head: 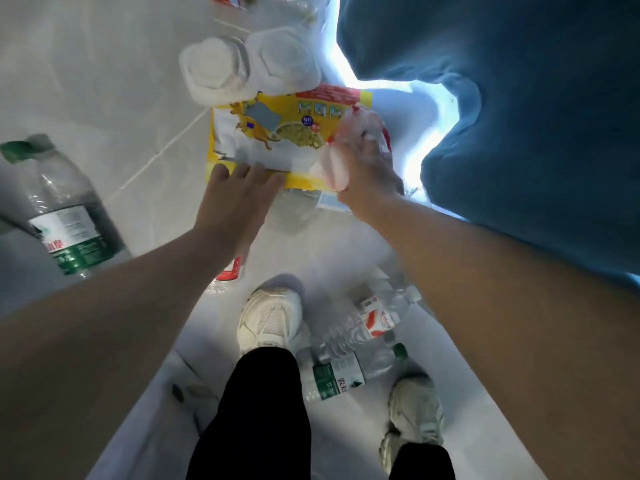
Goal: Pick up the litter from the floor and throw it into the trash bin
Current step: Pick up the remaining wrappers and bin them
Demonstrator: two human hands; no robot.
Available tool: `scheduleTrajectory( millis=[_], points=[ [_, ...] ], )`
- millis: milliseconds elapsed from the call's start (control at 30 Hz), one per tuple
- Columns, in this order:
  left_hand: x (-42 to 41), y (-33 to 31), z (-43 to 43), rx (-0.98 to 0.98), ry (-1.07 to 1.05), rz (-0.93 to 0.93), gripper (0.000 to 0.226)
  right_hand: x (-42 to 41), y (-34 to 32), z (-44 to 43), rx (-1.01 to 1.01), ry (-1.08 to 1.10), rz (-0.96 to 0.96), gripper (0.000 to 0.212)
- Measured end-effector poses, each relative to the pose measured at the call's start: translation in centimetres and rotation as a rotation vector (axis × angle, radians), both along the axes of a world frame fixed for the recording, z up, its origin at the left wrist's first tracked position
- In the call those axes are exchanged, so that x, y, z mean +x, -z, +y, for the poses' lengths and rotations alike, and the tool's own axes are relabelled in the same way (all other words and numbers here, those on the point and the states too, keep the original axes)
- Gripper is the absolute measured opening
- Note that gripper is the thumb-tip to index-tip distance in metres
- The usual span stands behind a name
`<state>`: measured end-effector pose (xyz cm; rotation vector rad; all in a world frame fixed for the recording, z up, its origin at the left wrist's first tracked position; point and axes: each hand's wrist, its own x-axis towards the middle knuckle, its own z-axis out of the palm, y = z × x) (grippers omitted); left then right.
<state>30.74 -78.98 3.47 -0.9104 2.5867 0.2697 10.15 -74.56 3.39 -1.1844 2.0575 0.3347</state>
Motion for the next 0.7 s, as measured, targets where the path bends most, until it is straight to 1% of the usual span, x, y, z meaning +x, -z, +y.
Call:
scheduleTrajectory(
  millis=[67, 133, 200, 300, 433, 533, 600, 667, 700],
  points=[
    [0.3, -0.2, -0.2, 0.020, 0.048, 0.039, 0.044, 0.4, 0.1, 0.0, -0.007, -0.018, 0.025, 0.077],
    [0.6, -0.7, -0.1, 0.085, 0.048, 0.072, 0.031, 0.4, -0.4, 0.3, -0.046, -0.035, 0.050, 0.060],
    [0.9, -1.7, 0.1, 0.132, 0.004, 0.095, 0.026, 0.0, -1.8, 0.5, -0.105, -0.022, 0.052, 0.044],
    [1.4, -4.2, 0.4, 0.187, -0.049, 0.143, 0.026, -0.8, -4.9, 0.8, -0.115, -0.110, 0.090, 0.034],
    [2.2, -9.9, 0.9, 0.230, -0.054, 0.173, 0.029, -1.5, -10.9, 1.9, -0.049, -0.115, 0.105, 0.037],
    [2.8, -15.2, 1.7, 0.299, -0.153, 0.200, 0.028, -1.8, -16.3, 3.6, -0.022, -0.087, 0.084, 0.039],
    [3.1, -18.7, 2.3, 0.361, -0.262, 0.224, 0.019, -1.7, -20.4, 4.7, -0.005, -0.071, 0.073, 0.046],
    [3.3, -22.6, 2.7, 0.448, -0.349, 0.201, 0.008, -1.4, -25.0, 5.5, 0.017, -0.047, 0.075, 0.052],
    [3.4, -24.7, 2.9, 0.487, -0.384, 0.200, 0.006, -1.1, -27.4, 5.9, 0.024, -0.049, 0.078, 0.053]
  ],
)
